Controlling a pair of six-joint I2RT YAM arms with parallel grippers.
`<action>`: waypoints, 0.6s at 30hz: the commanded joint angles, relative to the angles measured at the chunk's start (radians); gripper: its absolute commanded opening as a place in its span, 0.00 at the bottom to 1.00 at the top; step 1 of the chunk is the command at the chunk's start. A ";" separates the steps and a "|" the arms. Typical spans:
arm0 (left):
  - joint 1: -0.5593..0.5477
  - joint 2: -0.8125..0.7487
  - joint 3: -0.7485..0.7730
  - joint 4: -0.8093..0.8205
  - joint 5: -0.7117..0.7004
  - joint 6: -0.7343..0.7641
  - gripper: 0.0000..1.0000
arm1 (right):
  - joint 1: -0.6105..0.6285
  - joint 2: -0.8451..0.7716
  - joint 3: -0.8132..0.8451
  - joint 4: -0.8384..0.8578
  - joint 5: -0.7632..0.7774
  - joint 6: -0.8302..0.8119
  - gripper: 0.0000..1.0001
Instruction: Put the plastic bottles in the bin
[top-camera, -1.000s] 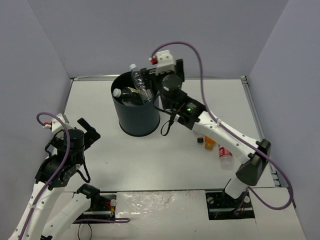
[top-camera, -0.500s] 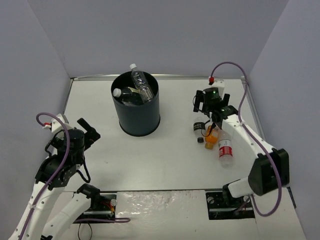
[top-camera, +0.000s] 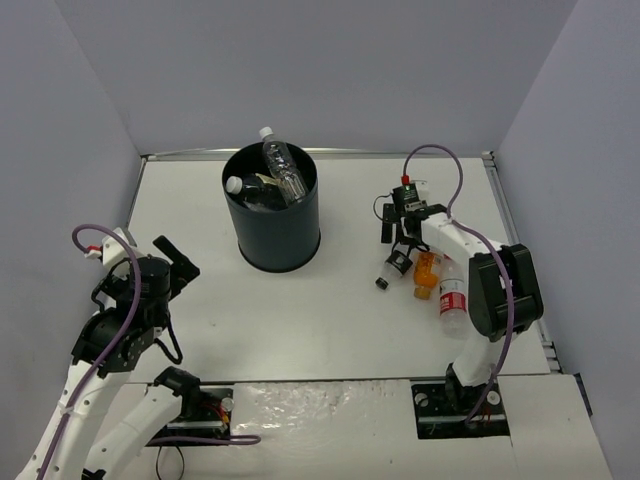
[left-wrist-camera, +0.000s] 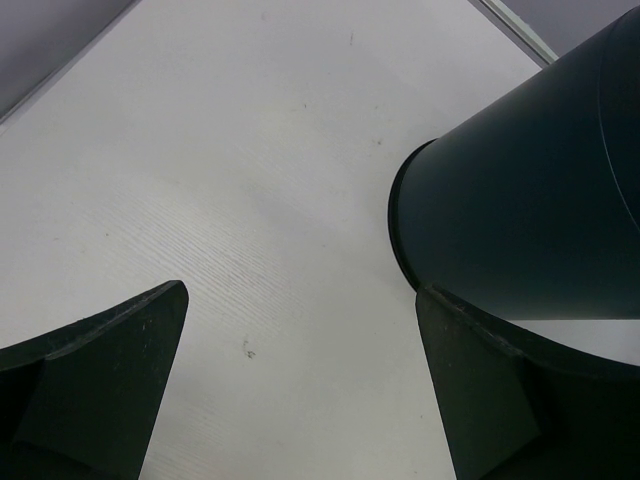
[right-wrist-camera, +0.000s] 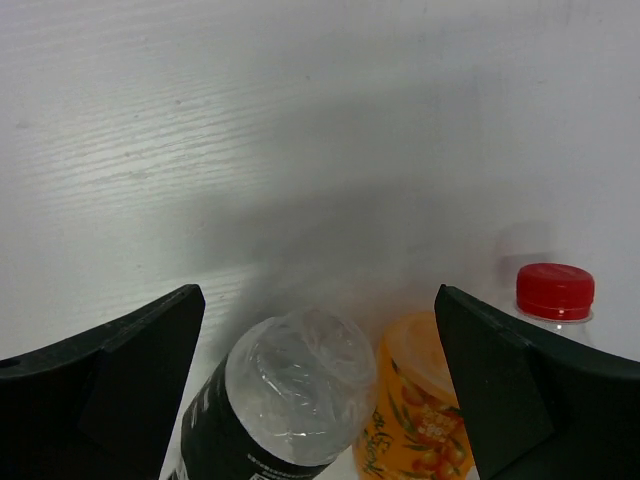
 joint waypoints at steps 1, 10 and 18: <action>0.001 0.025 0.027 0.014 -0.026 -0.011 0.97 | 0.052 0.027 0.054 0.014 0.004 -0.042 0.97; 0.000 0.018 0.022 0.014 -0.028 -0.014 0.97 | 0.156 -0.054 -0.008 0.017 0.104 0.068 0.97; 0.000 0.017 0.021 0.014 -0.020 -0.012 0.97 | 0.184 -0.163 -0.058 0.027 0.252 0.148 1.00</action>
